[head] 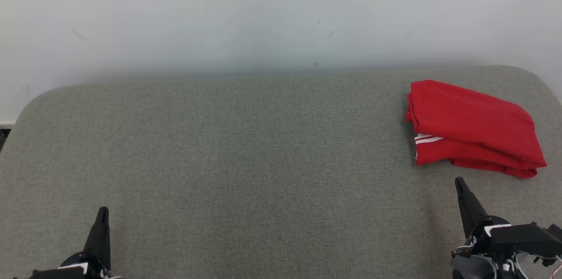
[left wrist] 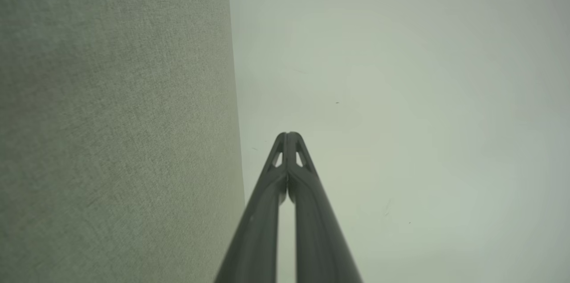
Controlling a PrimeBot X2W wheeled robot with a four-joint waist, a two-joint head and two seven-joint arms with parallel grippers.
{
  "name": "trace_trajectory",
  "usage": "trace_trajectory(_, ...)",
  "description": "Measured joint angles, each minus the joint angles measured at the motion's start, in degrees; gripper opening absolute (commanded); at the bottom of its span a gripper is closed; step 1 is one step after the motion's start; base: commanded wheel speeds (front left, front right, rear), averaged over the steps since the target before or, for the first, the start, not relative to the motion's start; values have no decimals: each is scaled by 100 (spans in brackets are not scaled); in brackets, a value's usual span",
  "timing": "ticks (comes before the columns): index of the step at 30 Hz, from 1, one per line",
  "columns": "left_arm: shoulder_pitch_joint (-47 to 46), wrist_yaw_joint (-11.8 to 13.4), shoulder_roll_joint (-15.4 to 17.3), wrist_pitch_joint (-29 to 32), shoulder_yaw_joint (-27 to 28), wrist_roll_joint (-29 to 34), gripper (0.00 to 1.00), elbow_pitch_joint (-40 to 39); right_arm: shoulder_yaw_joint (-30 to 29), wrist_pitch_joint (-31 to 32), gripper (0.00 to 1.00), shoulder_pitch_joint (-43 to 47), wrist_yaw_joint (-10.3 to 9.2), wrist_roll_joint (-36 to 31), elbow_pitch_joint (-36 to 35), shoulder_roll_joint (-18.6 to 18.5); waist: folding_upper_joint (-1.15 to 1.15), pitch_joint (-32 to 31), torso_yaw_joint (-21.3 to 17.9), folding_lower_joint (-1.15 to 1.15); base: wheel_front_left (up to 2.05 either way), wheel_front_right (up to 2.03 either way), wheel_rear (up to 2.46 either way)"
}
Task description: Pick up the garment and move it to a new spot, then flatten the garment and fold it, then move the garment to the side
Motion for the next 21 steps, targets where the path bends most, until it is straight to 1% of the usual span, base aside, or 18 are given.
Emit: trace_trajectory(21,0,0,0,0,0,0,0,3,0,0,0,0,1,0,2,0,0,0,0,0,0,0,0)
